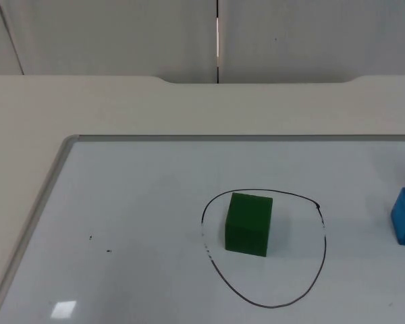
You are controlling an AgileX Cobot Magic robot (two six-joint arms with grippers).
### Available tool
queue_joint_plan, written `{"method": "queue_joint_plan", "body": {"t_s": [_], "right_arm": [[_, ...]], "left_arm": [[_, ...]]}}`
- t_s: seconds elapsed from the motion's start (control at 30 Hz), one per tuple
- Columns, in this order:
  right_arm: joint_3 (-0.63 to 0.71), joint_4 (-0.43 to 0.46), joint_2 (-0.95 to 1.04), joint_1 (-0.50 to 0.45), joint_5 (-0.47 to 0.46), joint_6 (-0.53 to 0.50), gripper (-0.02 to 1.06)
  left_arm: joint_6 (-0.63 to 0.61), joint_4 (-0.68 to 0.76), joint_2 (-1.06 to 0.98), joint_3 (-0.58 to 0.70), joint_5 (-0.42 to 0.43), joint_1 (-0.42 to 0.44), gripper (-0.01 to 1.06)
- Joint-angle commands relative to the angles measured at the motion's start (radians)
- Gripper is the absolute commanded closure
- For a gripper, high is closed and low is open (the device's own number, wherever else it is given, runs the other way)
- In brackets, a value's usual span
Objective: Push the two cubes into the marked area.
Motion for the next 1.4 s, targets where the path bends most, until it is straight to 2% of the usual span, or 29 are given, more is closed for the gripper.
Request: {"method": "queue_joint_plan", "body": {"t_s": [0.0, 0.27, 1.1, 1.37], "right_arm": [[-0.007, -0.004, 0.000, 0.005, -0.008, 0.003, 1.05], [-0.007, 0.018, 0.000, 0.041, -0.027, 0.003, 1.05], [-0.007, 0.049, 0.000, 0.049, -0.001, -0.002, 1.05], [-0.007, 0.067, 0.000, 0.113, -0.012, 0.005, 1.05]], "left_arm": [[-0.006, 0.003, -0.006, -0.006, 0.000, 0.001, 1.05], [-0.006, 0.000, -0.006, -0.006, 0.000, 0.001, 1.05], [-0.006, -0.008, -0.006, -0.006, -0.009, 0.001, 1.05], [-0.006, -0.008, -0.006, -0.006, -0.013, 0.001, 1.05]]}}
